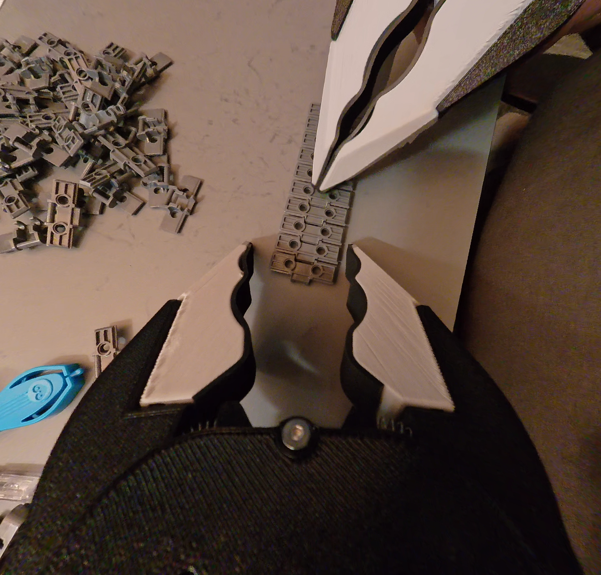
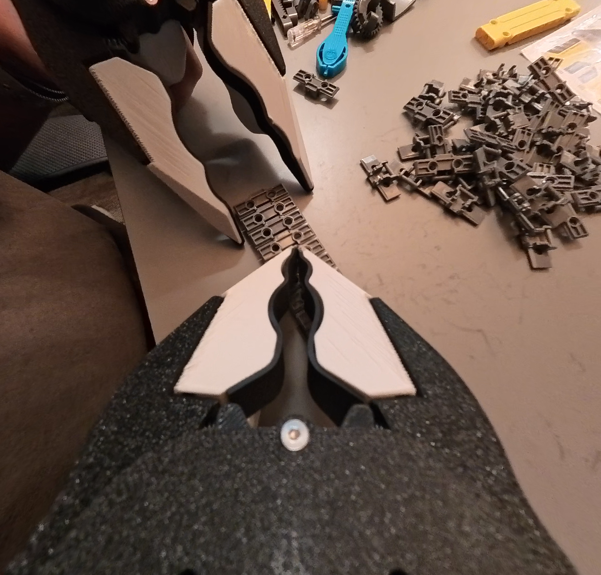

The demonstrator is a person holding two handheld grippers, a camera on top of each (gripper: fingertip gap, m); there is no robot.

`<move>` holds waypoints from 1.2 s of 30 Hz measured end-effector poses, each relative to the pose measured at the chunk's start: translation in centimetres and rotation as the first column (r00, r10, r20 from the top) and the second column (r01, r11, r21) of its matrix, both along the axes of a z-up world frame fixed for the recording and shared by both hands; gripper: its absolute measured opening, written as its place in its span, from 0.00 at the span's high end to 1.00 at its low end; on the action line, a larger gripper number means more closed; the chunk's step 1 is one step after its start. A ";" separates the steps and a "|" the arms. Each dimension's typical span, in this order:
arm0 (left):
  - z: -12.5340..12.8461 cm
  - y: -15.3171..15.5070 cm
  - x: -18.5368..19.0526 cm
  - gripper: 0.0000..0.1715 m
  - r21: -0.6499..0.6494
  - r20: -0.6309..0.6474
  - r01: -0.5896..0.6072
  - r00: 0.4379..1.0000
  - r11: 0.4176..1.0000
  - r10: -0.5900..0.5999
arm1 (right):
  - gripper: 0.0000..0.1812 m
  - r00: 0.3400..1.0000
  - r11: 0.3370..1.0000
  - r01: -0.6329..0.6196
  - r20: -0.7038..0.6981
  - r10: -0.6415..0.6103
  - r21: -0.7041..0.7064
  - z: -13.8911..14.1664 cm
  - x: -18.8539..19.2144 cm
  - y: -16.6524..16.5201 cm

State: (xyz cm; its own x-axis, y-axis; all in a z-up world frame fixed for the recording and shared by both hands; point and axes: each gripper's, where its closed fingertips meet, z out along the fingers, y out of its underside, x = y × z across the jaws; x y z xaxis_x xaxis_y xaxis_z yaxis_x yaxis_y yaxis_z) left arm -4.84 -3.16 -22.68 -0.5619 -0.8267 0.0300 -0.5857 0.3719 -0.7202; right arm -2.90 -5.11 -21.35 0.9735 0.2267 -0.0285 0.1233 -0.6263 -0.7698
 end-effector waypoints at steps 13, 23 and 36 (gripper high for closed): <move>0.0 0.0 0.0 0.68 0.000 -0.001 -0.002 1.000 1.000 0.002 | 1.00 0.999 0.999 0.039 0.005 -0.039 0.008 0.3 1.2 -1.0; 0.0 0.0 0.0 0.68 0.004 0.001 -0.002 1.000 1.000 0.002 | 1.00 0.997 0.997 0.076 0.024 -0.076 -0.002 0.2 2.5 -2.0; 0.0 0.0 0.0 0.68 0.006 0.000 -0.004 1.000 1.000 0.004 | 1.00 0.994 0.996 0.089 0.061 -0.088 -0.018 -0.1 2.9 -2.5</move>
